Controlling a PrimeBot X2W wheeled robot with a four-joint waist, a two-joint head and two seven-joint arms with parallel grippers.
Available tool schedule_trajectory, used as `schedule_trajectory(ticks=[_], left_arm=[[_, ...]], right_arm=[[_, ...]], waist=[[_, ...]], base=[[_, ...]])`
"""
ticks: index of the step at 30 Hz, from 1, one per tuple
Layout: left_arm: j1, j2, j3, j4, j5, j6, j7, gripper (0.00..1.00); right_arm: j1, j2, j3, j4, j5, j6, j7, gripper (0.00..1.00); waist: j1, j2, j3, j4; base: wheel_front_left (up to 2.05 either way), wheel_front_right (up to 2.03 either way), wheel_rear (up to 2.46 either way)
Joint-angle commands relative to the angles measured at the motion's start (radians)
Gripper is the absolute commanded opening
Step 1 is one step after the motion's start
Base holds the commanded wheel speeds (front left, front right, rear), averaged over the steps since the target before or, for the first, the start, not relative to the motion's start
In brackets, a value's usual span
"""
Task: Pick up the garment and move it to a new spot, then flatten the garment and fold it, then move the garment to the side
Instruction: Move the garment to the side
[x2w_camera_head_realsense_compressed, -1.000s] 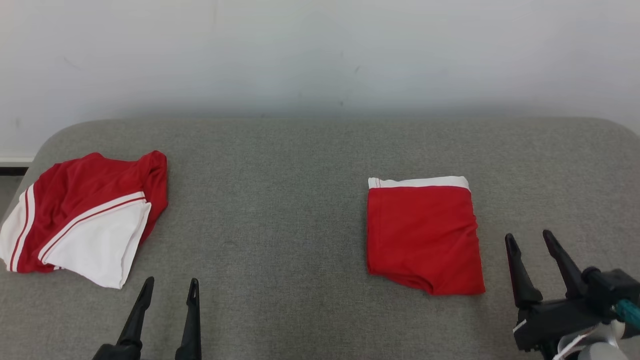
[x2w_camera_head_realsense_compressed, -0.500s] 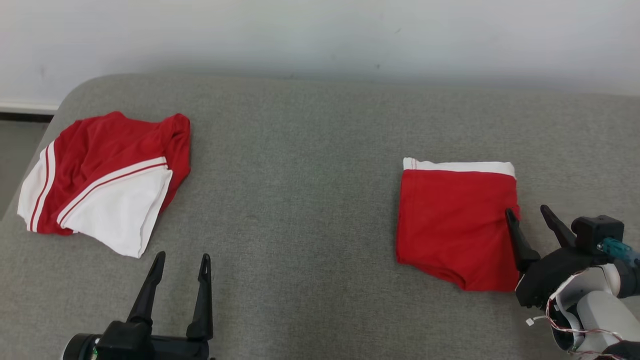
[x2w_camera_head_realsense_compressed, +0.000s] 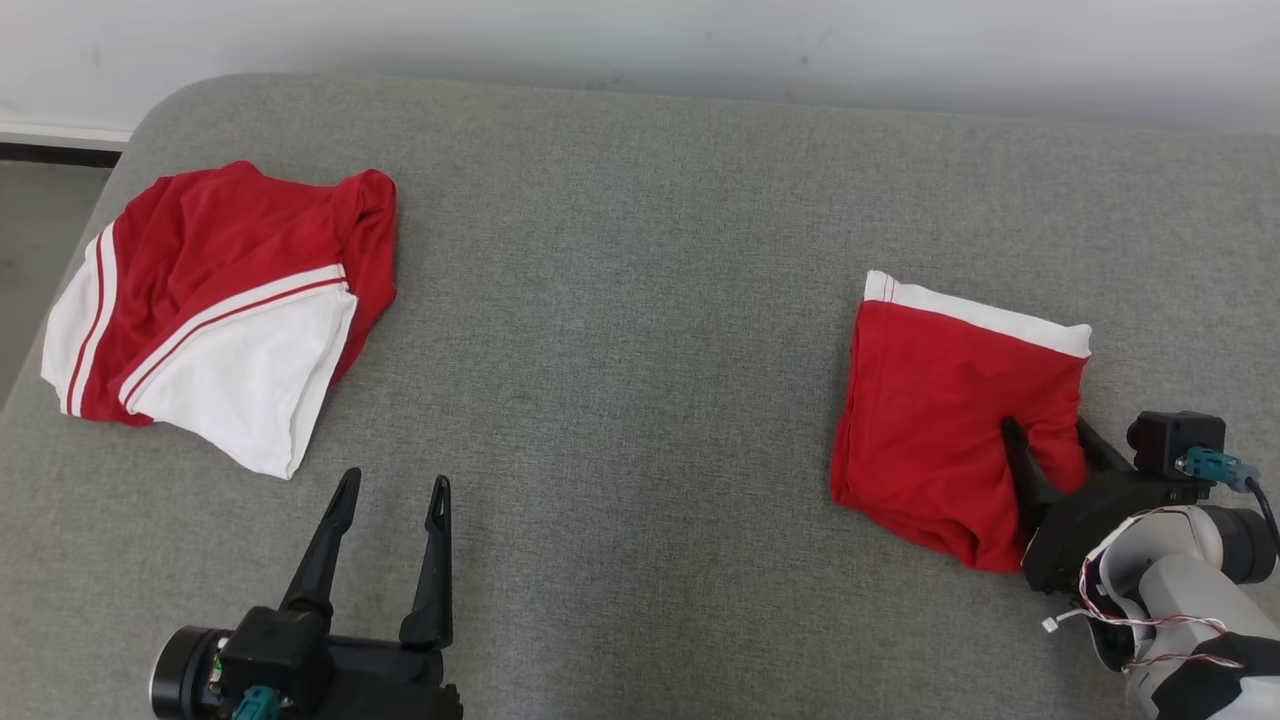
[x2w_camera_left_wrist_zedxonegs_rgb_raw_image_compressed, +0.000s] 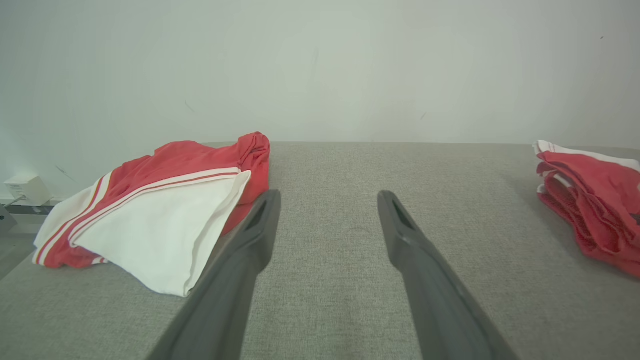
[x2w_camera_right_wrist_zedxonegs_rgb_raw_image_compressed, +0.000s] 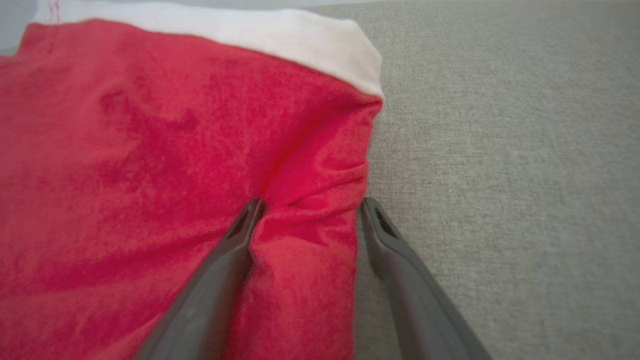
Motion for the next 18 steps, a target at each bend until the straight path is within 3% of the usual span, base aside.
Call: schedule_trajectory(ticks=[1,2,3,11,18], left_arm=[[-0.016,0.0,-0.002,0.003,-0.012,0.007,-0.001,1.0],[-0.016,0.0,-0.003,0.004,-0.014,0.008,-0.001,1.0],[-0.015,0.0,-0.002,0.004,-0.015,0.008,-0.001,1.0],[-0.027,0.0,0.0,-0.007,-0.013,0.001,-0.001,1.0],[-0.082,0.0,-0.019,-0.03,-0.005,-0.007,-0.001,1.0]], right_arm=[[0.006,0.007,0.023,0.036,0.026,-0.003,0.013,0.84],[0.002,0.009,0.034,0.044,0.036,-0.003,0.008,0.1],[-0.001,0.01,0.046,0.051,0.048,-0.003,0.004,0.0],[-0.091,-0.079,0.177,0.023,0.082,-0.003,-0.005,0.0],[-0.213,-0.21,0.326,-0.07,0.08,-0.003,0.046,0.0]], waist=[[0.0,0.0,0.002,-0.001],[0.0,0.0,0.001,-0.004],[0.0,0.0,-0.001,-0.008],[0.0,0.0,0.019,-0.055],[0.0,0.0,0.119,-0.114]], base=[[0.0,0.0,0.0],[0.0,0.0,0.0],[0.0,0.0,0.0],[0.0,0.0,0.0],[0.0,0.0,0.0]])
